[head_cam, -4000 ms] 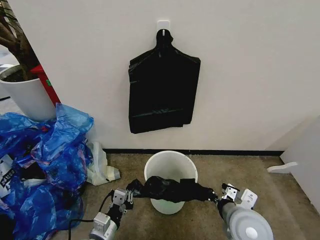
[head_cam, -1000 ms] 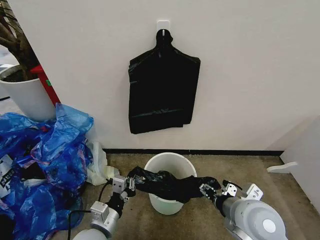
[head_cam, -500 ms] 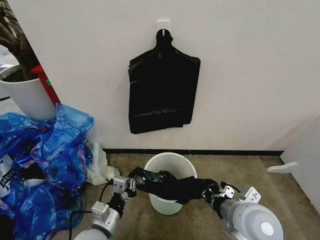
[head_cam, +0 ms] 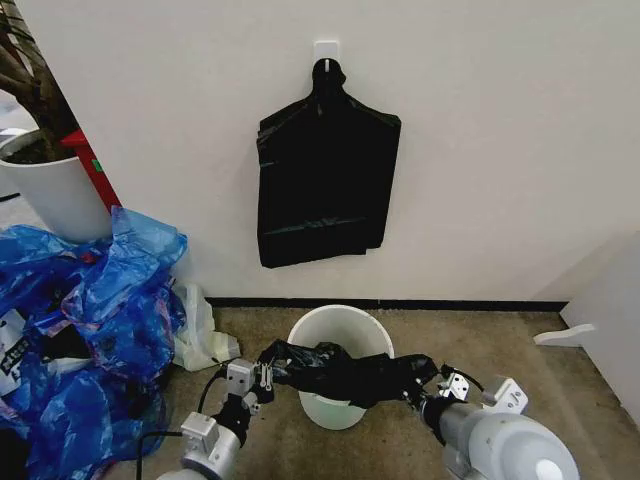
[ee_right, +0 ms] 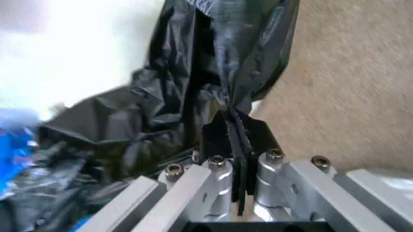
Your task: Place the garbage bag over the trash bin.
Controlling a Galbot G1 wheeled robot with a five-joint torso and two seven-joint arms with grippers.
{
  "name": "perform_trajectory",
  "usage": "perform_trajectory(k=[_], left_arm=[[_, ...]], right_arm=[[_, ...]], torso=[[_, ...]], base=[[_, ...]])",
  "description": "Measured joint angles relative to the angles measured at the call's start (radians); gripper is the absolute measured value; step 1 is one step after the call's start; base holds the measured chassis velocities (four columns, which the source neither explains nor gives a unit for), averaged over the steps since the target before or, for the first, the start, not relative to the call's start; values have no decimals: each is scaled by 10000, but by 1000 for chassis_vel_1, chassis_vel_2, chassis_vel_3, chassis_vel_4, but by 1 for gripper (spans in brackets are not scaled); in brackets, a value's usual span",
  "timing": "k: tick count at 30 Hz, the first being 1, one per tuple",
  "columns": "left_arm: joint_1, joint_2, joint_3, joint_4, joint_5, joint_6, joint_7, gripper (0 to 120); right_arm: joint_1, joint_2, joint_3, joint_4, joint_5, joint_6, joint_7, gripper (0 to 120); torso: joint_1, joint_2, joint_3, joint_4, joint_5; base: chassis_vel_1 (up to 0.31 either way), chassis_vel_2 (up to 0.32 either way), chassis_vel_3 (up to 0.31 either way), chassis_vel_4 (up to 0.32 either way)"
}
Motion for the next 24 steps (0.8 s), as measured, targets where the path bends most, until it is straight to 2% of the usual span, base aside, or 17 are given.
perform_trajectory(k=[6, 13, 15, 18, 24], left_arm=[[192, 241, -383, -359, -265, 405, -324, 0], [522, 101, -337, -308, -222, 913, -430, 0], [550, 1, -246, -40, -175, 938, -419, 0], [299, -268, 53, 899, -8, 902, -288, 0], [-441, -358, 270, 1749, 30, 756, -129, 0]], right_arm=[[-446, -213, -18, 25, 575, -213, 417, 0], [-467, -38, -105, 24, 550, -475, 438, 0], [-436, 42, -117, -11, 515, -593, 329, 0], [-155, 172, -236, -631, 361, -751, 105, 0], [196, 171, -275, -1669, -79, -923, -391, 0]], torso=[[0, 0, 0, -2, 0], [0, 0, 0, 0, 1], [0, 0, 0, -1, 1], [0, -1, 1, 3, 0], [0, -1, 1, 0, -1]], base=[[0, 0, 0, 0], [0, 0, 0, 0], [0, 0, 0, 0], [0, 0, 0, 0], [0, 0, 0, 0]])
